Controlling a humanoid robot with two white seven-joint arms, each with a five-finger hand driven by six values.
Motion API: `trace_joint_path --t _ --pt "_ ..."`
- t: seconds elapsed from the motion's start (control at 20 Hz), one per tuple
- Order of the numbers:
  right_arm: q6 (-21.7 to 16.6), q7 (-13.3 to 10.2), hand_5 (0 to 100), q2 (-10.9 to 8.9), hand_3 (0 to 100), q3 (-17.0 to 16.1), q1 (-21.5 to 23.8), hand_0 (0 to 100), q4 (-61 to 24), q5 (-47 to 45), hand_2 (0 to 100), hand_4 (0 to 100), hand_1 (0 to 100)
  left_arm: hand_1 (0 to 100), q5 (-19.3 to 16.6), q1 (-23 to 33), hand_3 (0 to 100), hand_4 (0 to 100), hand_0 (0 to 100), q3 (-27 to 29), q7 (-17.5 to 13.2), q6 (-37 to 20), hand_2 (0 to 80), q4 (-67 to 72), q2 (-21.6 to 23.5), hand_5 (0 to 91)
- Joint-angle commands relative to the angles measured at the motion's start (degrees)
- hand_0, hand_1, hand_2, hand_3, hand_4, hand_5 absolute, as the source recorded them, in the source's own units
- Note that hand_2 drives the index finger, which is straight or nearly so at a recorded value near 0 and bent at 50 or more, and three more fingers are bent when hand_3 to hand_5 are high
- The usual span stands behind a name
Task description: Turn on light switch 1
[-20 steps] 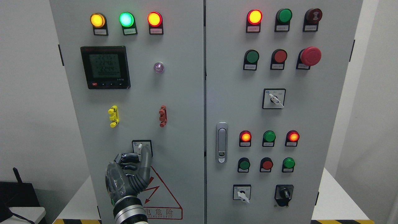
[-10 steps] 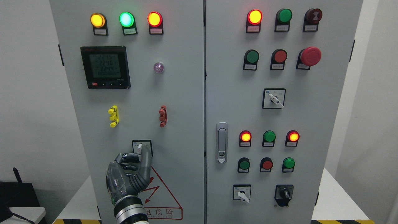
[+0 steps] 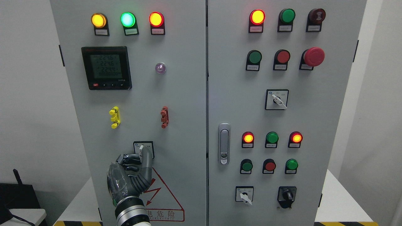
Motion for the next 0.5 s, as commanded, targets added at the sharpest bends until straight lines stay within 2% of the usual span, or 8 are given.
trace_joint_path --t 0.0,0.45 --pt "-0.05 -0.01 0 0.00 0 0.00 0.00 12 0.00 -1.05 0 0 39 41 -0.01 -0.05 67 72 34 -0.04 -0.03 -0.06 57.2 -0.04 0.00 70.1" --pt "-0.05 -0.01 0 0.00 0 0.00 0.09 12 0.00 -0.97 0 0 39 39 -0.19 -0.05 67 73 42 -0.13 -0.11 0.91 58.2 -0.04 0.00 70.5"
